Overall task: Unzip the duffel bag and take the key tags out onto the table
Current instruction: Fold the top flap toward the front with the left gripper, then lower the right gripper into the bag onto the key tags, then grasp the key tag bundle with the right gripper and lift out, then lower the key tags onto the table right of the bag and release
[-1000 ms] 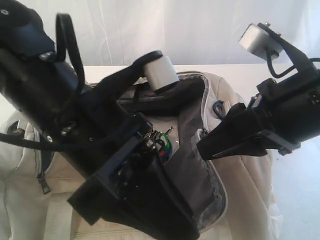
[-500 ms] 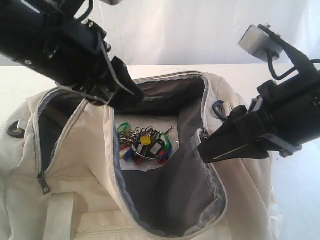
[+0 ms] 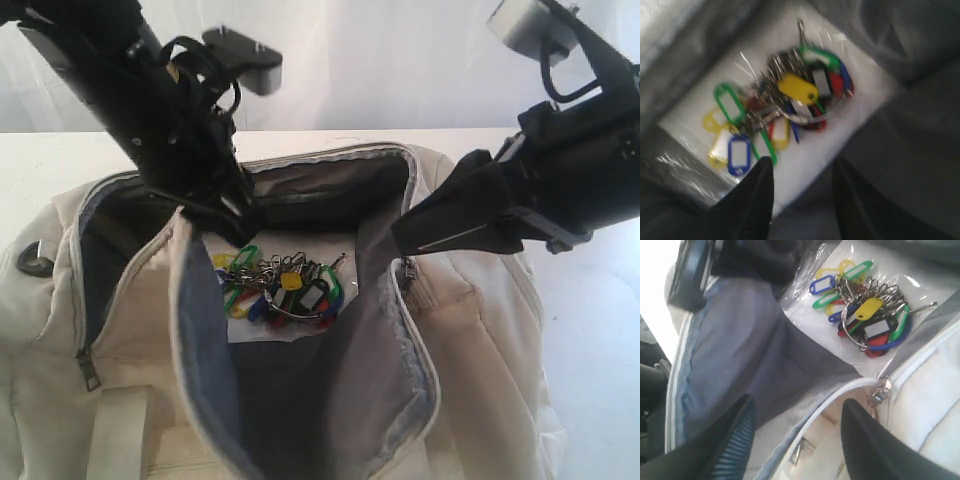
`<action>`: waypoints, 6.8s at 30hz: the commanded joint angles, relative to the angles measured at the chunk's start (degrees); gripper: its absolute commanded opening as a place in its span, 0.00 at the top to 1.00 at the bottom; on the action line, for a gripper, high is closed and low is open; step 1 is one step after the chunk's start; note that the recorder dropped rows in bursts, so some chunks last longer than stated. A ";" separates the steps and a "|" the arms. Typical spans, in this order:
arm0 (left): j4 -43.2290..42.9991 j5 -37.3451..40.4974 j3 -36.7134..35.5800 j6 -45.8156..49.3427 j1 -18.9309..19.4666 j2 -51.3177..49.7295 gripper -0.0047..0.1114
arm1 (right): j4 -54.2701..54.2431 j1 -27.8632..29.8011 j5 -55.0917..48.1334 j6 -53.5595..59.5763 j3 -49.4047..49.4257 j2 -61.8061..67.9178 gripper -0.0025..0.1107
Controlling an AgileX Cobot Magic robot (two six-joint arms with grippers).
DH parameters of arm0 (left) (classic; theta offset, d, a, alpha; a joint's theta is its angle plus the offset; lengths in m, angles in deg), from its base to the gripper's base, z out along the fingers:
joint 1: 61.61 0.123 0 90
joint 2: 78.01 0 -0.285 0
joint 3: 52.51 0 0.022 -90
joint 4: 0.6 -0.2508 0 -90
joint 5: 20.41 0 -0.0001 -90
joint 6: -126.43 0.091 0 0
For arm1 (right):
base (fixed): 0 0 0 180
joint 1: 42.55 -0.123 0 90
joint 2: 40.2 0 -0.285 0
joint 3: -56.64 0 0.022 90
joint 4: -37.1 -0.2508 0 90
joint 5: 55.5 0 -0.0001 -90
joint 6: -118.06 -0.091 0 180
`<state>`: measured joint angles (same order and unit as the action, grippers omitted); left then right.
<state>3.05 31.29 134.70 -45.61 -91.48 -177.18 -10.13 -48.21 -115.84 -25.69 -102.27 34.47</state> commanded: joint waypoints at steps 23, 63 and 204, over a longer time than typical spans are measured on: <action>13.29 0.33 -42.83 -1.03 -0.10 21.46 0.78 | -6.34 -2.09 -2.31 3.47 -1.15 0.21 0.59; 26.50 -8.50 -46.42 11.70 -0.10 32.42 0.78 | 20.12 -16.74 6.26 -17.92 -12.27 8.89 0.66; 21.10 -8.82 -42.67 14.79 -0.10 37.96 0.78 | 45.57 6.85 15.86 -32.64 -11.06 34.50 0.62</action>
<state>23.50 22.12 91.95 -30.81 -91.48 -139.65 36.04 -41.57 -98.42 -59.56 -113.48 69.06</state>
